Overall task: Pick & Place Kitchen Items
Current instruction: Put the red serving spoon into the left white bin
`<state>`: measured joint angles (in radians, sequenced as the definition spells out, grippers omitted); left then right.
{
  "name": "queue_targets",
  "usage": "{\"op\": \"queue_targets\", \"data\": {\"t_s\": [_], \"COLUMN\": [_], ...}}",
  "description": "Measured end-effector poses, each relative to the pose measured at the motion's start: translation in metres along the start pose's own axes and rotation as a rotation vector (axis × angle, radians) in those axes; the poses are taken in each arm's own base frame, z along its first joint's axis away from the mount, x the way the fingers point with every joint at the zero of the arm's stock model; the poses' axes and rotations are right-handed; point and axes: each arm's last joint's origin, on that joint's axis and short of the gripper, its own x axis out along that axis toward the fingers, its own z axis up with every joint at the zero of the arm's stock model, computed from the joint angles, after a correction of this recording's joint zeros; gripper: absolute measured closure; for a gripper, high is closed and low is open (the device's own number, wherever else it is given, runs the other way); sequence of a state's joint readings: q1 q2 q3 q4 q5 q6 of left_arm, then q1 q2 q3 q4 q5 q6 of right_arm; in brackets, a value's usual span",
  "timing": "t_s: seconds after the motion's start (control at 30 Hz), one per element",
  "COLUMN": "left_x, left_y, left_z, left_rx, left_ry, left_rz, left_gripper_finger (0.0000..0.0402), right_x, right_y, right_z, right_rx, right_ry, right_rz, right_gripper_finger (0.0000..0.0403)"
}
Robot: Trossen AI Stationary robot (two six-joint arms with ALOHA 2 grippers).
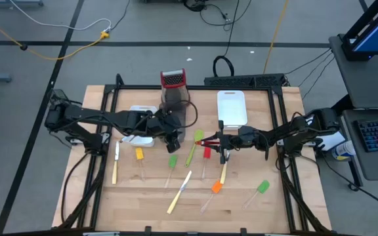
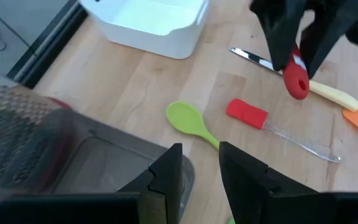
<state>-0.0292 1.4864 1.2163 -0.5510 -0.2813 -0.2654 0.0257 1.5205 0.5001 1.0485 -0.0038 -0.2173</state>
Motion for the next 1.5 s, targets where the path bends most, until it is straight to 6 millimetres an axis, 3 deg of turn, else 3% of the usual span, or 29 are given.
{"op": "queue_targets", "data": {"t_s": [0.33,0.6,0.83,1.5], "left_x": [0.019,0.026,0.027,0.026], "left_y": [-0.025,-0.036,-0.037,-0.037], "left_z": [0.0,-0.005,-0.011,-0.011], "left_rx": [0.123,0.171,0.171,0.228], "left_ry": [-0.044,-0.032,0.014,0.018], "left_rz": [-0.069,-0.082,-0.075,-0.078], "left_gripper_finger": [0.0293,0.0293,0.0293,0.0293], "right_x": [0.003,0.022,0.038,0.039], "right_y": [-0.001,0.001,0.001,-0.001], "right_z": [0.005,-0.002,-0.006,-0.008], "right_rx": [0.022,0.025,0.023,0.013], "right_ry": [-0.021,0.011,0.026,0.046], "right_rz": [-0.003,0.005,0.007,0.002], "right_gripper_finger": [0.0333,0.0331,0.0329,0.0333]}}
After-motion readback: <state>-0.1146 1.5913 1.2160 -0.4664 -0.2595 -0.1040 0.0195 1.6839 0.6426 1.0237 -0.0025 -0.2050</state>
